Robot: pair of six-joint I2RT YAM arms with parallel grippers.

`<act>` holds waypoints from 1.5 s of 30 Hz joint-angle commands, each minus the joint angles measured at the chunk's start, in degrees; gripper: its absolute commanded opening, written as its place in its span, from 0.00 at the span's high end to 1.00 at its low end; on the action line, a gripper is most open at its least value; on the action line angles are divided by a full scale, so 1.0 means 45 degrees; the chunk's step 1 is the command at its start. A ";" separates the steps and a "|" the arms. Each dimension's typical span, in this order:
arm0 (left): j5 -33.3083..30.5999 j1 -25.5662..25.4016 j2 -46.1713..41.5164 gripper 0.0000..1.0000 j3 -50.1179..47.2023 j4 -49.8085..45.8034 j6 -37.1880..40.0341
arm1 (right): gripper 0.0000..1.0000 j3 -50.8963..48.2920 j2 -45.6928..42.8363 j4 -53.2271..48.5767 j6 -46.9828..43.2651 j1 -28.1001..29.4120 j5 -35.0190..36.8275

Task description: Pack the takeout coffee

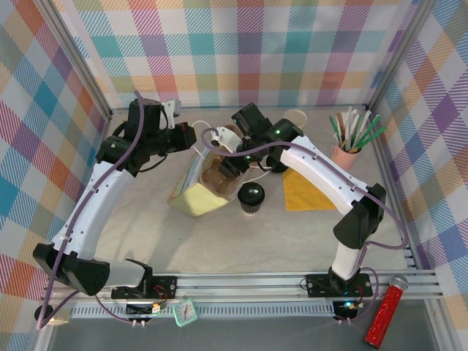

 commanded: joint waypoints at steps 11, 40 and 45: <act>0.0454 0.0091 -0.0188 1.00 -0.0133 0.0091 0.0254 | 0.52 -0.0530 0.0241 0.0433 -0.0482 -0.0038 0.0789; 0.1220 0.0091 -0.0130 1.00 -0.0384 0.0205 0.0306 | 0.52 -0.0764 -0.0064 0.0992 -0.0834 -0.0253 0.1675; 0.1333 0.0072 -0.0166 1.00 -0.0377 0.0259 0.0265 | 0.52 -0.0908 0.0006 0.1321 -0.0625 -0.0233 0.2068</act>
